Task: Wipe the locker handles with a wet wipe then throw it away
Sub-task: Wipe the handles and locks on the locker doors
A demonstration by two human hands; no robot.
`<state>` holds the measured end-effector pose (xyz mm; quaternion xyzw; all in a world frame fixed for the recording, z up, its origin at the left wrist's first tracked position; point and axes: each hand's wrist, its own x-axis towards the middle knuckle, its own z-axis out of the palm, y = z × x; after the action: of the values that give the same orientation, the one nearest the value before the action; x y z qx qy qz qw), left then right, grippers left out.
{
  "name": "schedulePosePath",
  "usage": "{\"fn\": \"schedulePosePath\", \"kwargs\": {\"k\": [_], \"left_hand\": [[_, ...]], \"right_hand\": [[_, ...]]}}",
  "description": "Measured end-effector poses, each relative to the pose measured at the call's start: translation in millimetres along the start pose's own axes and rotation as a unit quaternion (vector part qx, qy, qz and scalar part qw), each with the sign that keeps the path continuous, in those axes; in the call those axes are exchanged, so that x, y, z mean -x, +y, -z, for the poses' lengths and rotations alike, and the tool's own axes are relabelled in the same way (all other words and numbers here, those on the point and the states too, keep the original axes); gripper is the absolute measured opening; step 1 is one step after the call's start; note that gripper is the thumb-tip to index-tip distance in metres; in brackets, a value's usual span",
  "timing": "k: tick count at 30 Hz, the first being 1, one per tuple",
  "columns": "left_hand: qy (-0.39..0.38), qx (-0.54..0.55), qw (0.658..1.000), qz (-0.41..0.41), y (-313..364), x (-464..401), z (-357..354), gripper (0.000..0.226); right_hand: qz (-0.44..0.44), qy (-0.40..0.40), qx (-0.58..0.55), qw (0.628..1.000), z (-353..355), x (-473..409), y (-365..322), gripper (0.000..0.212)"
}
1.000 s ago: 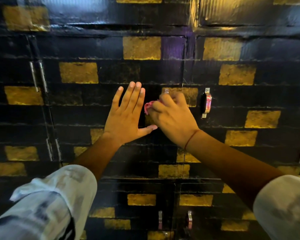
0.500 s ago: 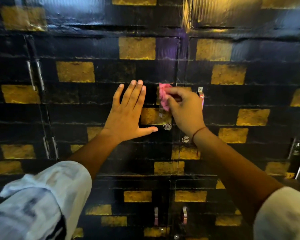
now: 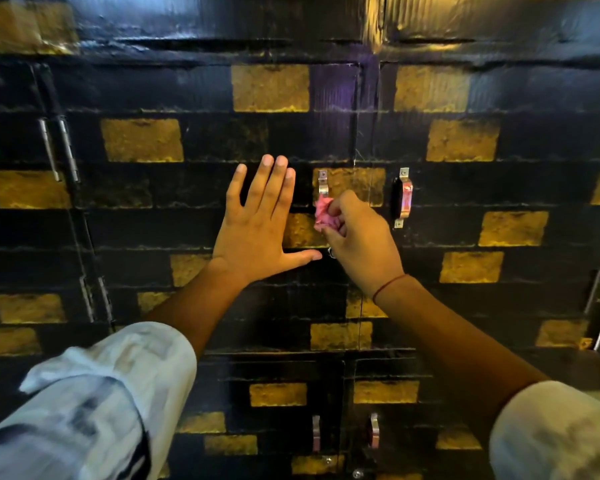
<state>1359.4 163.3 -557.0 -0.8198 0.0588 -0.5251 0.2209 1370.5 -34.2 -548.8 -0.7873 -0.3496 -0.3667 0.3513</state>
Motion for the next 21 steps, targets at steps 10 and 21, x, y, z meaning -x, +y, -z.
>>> {"fn": "schedulePosePath", "kwargs": {"k": [10,21], "left_hand": [[-0.001,-0.015,1.0,-0.001,0.5,1.3,-1.5,0.13],[-0.002,-0.02,1.0,-0.004,0.7,1.1,-0.2,0.129]], "right_hand": [[0.189,0.085,0.204,0.957,10.9,-49.6,-7.4,0.03],[0.189,0.062,0.291,0.936,23.0,-42.3,12.6,0.033]]}}
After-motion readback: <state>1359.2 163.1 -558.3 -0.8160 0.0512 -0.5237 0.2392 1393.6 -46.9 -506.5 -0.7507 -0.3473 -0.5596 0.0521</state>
